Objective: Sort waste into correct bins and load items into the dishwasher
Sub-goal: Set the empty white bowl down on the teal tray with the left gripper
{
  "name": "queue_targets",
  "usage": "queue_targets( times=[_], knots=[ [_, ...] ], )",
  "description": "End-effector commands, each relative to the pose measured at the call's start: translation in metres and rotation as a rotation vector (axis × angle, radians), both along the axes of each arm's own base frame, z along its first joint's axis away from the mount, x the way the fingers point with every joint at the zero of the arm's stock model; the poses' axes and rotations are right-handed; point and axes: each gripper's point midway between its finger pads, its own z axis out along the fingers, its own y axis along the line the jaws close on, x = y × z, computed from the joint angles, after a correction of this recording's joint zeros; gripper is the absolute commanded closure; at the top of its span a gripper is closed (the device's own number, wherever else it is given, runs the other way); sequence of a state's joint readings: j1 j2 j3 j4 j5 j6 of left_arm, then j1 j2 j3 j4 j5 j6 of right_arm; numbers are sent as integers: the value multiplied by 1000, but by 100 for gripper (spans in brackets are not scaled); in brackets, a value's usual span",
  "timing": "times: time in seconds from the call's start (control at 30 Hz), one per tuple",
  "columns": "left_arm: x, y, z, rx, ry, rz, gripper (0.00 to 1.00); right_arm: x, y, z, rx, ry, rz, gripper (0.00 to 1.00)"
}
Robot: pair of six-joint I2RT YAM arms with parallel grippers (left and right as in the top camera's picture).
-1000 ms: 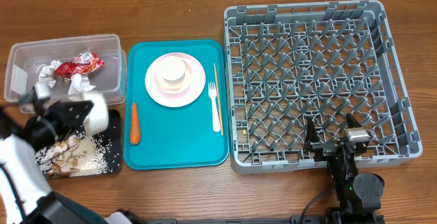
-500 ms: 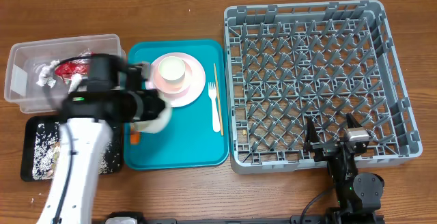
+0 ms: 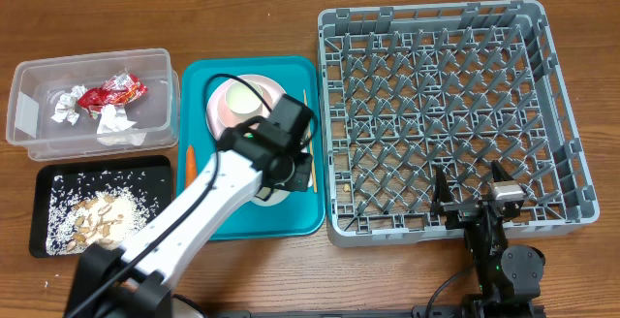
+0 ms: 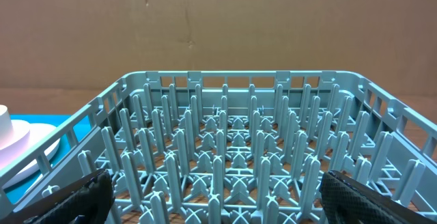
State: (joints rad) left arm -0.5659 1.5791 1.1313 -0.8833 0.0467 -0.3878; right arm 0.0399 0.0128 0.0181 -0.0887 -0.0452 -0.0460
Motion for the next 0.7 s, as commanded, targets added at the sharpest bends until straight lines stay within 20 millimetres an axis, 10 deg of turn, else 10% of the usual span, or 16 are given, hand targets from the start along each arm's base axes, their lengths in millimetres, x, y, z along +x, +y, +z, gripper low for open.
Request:
queue_targets(
  times=[0.0, 0.33, 0.67],
  knots=[
    [-1, 3, -19, 65, 42, 26, 96, 0, 0, -1, -3, -5, 0, 0],
    [-5, 0, -27, 53, 85, 20, 95, 0, 0, -1, -3, -5, 0, 0],
    [-11, -11, -23, -9, 119, -33, 49, 0, 0, -1, -3, -5, 0, 0]
  ],
)
